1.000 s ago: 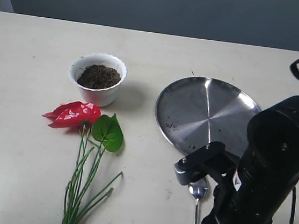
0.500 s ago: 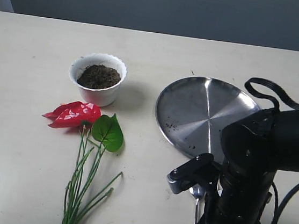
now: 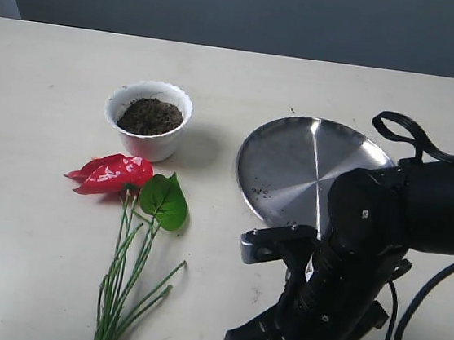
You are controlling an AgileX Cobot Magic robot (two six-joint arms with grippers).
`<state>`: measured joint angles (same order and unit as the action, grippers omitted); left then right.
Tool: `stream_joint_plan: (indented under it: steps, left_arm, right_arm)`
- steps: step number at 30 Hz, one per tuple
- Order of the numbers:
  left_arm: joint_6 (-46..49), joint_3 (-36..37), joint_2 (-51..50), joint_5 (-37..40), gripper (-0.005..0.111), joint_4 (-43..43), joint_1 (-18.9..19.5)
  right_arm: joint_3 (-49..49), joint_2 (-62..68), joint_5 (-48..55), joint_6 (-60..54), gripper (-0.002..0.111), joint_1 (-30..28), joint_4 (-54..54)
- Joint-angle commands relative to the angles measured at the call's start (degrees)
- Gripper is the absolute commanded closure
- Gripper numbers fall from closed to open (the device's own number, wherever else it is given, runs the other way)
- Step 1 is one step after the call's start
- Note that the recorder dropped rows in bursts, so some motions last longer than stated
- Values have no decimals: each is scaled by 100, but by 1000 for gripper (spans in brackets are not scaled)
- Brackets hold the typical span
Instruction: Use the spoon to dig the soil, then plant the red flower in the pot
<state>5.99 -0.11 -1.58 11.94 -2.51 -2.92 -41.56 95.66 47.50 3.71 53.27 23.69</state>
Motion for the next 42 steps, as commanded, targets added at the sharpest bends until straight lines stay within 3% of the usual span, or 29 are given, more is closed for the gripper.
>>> stream_joint_plan:
  steps: [1, 6, 12, 15, 17, 20, 25, 33, 38, 42]
  left_arm:
    - [-18, 11, 24, -46, 106, 4, -9]
    - [-18, 11, 24, -46, 106, 4, -9]
    - [-18, 11, 24, -46, 106, 4, -9]
    - [-18, 11, 24, -46, 106, 4, -9]
    - [-18, 11, 24, -46, 106, 4, -9]
    - [-18, 11, 24, -46, 106, 4, -9]
    - [-18, 11, 24, -46, 106, 4, -9]
    - [-18, 11, 24, -36, 106, -7, -9]
    - [-18, 11, 24, -36, 106, -7, -9]
    - [-18, 11, 24, -36, 106, -7, -9]
  right_arm:
    - [-18, -3, -192, 544, 62, 7, -396]
    - [-18, 35, -495, 783, 62, 7, -420]
    - [-18, 113, 78, 680, 62, 7, -420]
    - [-162, -561, 381, -906, 62, 7, -472]
    - [-228, -935, 880, -3087, 63, 7, -681]
    - [-228, -1080, 843, -6217, 69, 7, -500]
    - [-228, -1069, 1071, -9222, 75, 176, -411]
    - [-128, -900, 301, -11093, 75, 682, -1371]
    - [100, -444, -621, -11485, 75, 804, -1875]
    - [136, -352, -258, -11562, 75, 804, -1871]
